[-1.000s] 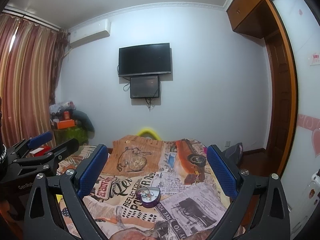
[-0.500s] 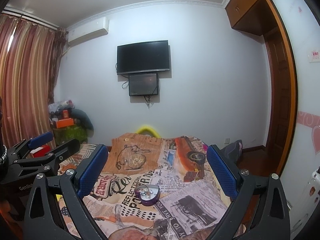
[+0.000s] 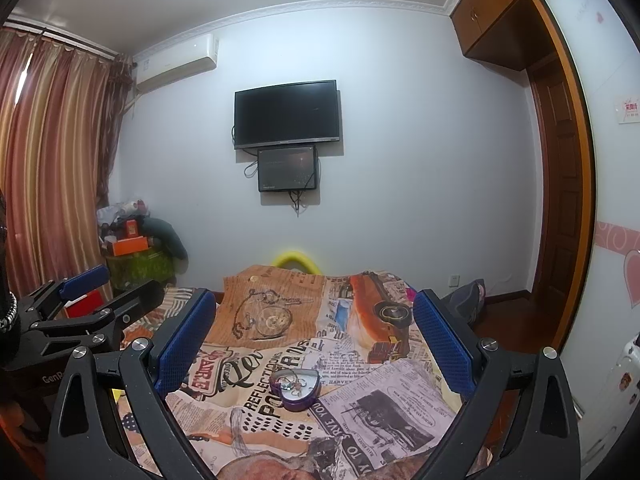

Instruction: Organize jewelry

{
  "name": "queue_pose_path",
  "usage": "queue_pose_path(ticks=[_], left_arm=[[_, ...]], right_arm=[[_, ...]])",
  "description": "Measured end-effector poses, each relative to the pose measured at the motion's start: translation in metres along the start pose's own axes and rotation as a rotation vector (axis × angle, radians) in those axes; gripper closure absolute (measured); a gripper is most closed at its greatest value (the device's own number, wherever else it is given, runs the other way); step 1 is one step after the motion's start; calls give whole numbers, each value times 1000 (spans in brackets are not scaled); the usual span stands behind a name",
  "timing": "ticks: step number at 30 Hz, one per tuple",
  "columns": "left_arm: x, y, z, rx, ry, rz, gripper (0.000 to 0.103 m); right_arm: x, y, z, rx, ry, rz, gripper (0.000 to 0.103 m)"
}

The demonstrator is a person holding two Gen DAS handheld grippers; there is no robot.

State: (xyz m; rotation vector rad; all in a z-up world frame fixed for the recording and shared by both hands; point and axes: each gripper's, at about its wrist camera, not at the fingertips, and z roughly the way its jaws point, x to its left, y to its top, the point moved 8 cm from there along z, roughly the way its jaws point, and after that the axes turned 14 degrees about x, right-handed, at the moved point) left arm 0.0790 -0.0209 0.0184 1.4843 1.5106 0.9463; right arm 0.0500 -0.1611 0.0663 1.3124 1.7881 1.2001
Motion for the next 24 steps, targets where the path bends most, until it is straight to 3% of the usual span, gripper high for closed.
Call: queue_pose_path(ticks=[24], left_arm=[[-2,-3,5,18,-16,5,7]], right_arm=[[-3,-1,4,15,-6,12,5]])
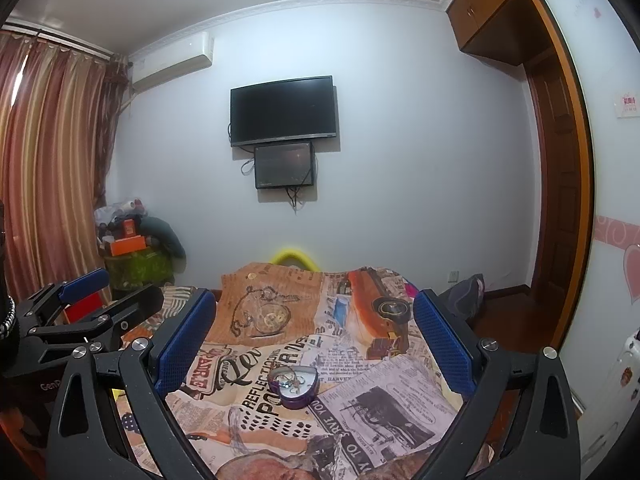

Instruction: Organize jewelry

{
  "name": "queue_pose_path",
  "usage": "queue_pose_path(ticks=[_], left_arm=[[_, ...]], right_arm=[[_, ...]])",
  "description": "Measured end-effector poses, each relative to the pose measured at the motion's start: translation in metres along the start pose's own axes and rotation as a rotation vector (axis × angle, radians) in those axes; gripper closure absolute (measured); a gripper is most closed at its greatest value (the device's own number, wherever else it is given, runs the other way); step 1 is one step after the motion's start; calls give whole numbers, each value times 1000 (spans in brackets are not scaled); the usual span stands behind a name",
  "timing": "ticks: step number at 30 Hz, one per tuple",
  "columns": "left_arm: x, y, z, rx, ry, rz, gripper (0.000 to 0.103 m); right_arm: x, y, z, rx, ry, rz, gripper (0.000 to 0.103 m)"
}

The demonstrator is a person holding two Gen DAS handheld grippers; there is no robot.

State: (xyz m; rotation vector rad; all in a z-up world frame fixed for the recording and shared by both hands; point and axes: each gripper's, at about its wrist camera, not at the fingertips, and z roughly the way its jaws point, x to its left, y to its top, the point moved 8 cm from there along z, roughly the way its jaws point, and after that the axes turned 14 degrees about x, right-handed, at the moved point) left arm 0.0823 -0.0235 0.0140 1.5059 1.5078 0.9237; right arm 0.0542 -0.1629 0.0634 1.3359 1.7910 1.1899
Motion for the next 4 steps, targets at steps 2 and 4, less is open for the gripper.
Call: queue_pose_path(ticks=[2,4], left_arm=[[0,-1,2,3,0,0,7],[1,-2,5,8,2,0,7]], right_arm=[[-1,-1,1,4,-1,2,5],[-1,-2,4,8,-1,4,5]])
